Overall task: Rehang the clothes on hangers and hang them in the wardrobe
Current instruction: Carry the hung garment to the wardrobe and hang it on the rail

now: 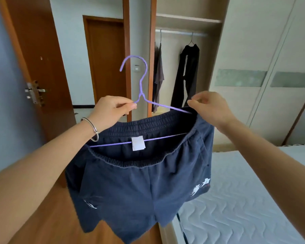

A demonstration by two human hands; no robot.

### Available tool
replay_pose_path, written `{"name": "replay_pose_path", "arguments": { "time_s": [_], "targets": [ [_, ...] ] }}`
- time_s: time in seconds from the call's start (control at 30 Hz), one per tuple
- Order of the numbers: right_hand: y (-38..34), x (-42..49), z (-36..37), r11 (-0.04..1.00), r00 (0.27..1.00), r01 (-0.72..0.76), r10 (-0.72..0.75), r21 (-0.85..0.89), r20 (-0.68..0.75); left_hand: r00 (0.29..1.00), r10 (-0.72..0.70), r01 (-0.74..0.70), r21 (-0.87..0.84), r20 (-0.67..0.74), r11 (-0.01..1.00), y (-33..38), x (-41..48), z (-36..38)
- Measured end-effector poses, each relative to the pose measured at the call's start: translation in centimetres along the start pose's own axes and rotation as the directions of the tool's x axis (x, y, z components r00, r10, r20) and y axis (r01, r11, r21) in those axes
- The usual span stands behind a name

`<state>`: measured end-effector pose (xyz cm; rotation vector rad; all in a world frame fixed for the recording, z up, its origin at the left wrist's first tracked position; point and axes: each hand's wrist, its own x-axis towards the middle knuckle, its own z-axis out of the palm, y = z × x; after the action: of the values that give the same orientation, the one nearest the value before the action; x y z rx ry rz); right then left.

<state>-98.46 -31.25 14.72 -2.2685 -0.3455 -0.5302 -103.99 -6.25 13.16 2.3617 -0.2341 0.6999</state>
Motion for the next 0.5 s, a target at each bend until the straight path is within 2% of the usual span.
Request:
{"name": "replay_pose_path", "arguments": {
  "time_s": [0.07,0.1,0.17,0.23,0.27,0.33,0.43,0.5],
  "targets": [
    [-1.4,2.0,2.5,0.974,0.974,0.226,-0.227,-0.021,-0.013,1.000,0.006,-0.006,0.012,0.000,1.000,-1.9,2.1,1.2],
    [-2.0,3.1,4.0,0.954,0.953,0.300,-0.299,-0.015,0.045,1.000,0.021,-0.021,0.025,-0.003,0.999,-2.8,3.2,1.8],
    [-2.6,5.8,7.4,0.939,0.906,0.343,-0.335,0.013,0.259,0.999,0.054,-0.054,0.054,-0.004,0.997,-4.6,5.8,3.1],
    [-2.4,9.0,10.7,0.938,0.827,0.319,-0.344,0.134,0.445,0.997,0.080,-0.080,0.074,0.001,0.994,-6.5,8.8,3.9],
    [-2.2,10.9,12.2,0.932,0.817,0.275,-0.356,0.235,0.454,0.996,0.086,-0.086,0.083,0.007,0.993,-7.6,10.5,4.2],
    [-1.6,15.0,14.7,0.903,0.856,0.212,-0.356,0.373,0.375,0.996,0.085,-0.087,0.114,0.030,0.990,-9.9,14.0,4.3],
    [-1.6,20.4,18.1,0.901,0.890,0.234,-0.350,0.366,0.292,0.991,0.126,-0.130,0.303,0.035,0.944,-13.5,18.8,3.8],
    [-1.8,23.7,20.4,0.899,0.907,0.203,-0.322,0.388,0.272,0.993,0.117,-0.103,0.442,-0.005,0.891,-16.9,20.6,3.1]
  ]
}}
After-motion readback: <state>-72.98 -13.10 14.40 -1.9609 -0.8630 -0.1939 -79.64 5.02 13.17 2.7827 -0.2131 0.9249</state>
